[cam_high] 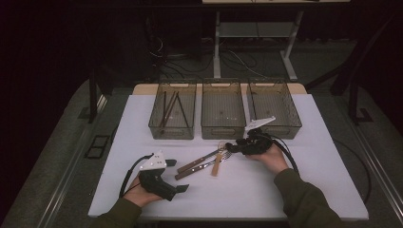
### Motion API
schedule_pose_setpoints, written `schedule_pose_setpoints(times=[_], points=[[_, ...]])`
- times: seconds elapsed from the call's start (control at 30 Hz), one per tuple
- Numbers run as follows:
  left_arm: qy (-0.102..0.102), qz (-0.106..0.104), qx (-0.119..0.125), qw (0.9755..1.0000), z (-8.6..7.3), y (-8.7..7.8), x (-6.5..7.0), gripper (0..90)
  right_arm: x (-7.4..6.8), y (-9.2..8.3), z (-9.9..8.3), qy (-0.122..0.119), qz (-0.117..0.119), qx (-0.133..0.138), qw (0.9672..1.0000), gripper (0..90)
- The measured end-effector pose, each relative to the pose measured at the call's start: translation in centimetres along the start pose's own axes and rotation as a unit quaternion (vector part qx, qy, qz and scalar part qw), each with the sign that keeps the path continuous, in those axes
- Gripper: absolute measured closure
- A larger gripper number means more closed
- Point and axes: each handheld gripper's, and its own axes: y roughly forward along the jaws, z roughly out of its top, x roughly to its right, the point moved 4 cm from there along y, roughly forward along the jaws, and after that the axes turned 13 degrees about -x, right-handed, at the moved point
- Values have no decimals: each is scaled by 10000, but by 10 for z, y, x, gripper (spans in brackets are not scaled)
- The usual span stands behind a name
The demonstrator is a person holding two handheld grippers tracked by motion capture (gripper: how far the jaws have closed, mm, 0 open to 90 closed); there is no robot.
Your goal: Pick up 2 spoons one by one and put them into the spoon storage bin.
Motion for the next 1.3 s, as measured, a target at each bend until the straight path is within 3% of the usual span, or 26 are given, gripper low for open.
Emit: schedule_pose_setpoints(times=[0.33, 0.53, 0.8, 1.3], points=[[-10, -7, 1, 10000, 0, 0, 0, 0, -1, 0, -5, -421, -139, -252, 9987, 573], [-8, -4, 2, 10000, 0, 0, 0, 0, 0, -2, -7, -615, -359, -355, 9968, 704], [-6, 0, 28, 10000, 0, 1, 1, 0, 0, -4, -10, -834, -459, -431, 9945, 837], [3, -4, 29, 10000, 0, 1, 1, 0, 3, -19, -27, -861, -320, -652, 9936, 854]])
